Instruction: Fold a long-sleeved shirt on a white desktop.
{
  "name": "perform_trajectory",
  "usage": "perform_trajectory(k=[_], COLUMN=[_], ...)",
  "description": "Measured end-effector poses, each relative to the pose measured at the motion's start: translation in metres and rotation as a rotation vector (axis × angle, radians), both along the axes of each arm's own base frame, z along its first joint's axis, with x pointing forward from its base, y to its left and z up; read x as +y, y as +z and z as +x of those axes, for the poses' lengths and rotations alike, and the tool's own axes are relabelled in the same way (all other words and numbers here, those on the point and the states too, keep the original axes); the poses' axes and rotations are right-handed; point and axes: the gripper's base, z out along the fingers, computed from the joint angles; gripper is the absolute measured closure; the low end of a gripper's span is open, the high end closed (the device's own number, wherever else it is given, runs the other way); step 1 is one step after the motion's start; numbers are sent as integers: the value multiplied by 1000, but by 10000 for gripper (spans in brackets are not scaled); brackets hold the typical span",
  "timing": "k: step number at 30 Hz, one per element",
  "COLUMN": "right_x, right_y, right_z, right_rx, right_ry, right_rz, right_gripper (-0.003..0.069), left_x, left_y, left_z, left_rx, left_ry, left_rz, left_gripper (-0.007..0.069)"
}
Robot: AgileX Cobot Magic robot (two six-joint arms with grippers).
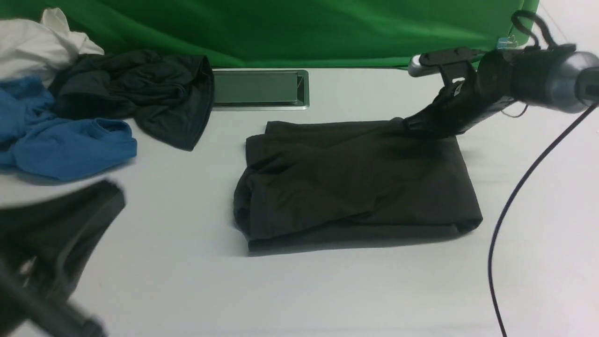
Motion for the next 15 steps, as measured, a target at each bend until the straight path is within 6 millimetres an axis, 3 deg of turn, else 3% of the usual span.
perform_trajectory(k=[4, 6, 7, 8, 10, 11, 13, 15], right_x=[-4, -8, -10, -10, -11, -11, -11, -13], right_y=[70, 106, 133, 138, 177, 181, 207, 216], right_z=[-28, -51, -73, -75, -125, -133, -186, -213], right_rx=[-12, -37, -58, -72, -111, -117, -180, -211], right_ry=[38, 48, 55, 55, 69, 69, 79, 80], right_rz=[-12, -10, -5, -4, 12, 17, 55, 81], right_gripper=[622, 622, 620, 620, 619, 619, 618, 618], left_x=[8, 11, 12, 12, 13, 13, 13, 13], left_y=[-6, -4, -3, -3, -2, -2, -2, -3], left_z=[-18, -23, -27, -27, -29, -29, -29, -29], left_rx=[-75, -108, -129, -131, -146, -146, -142, -137], left_ry=[0, 0, 0, 0, 0, 0, -1, -4], left_rz=[-34, -49, -59, -60, -67, -68, -65, -63], left_gripper=[606, 606, 606, 606, 606, 606, 606, 606])
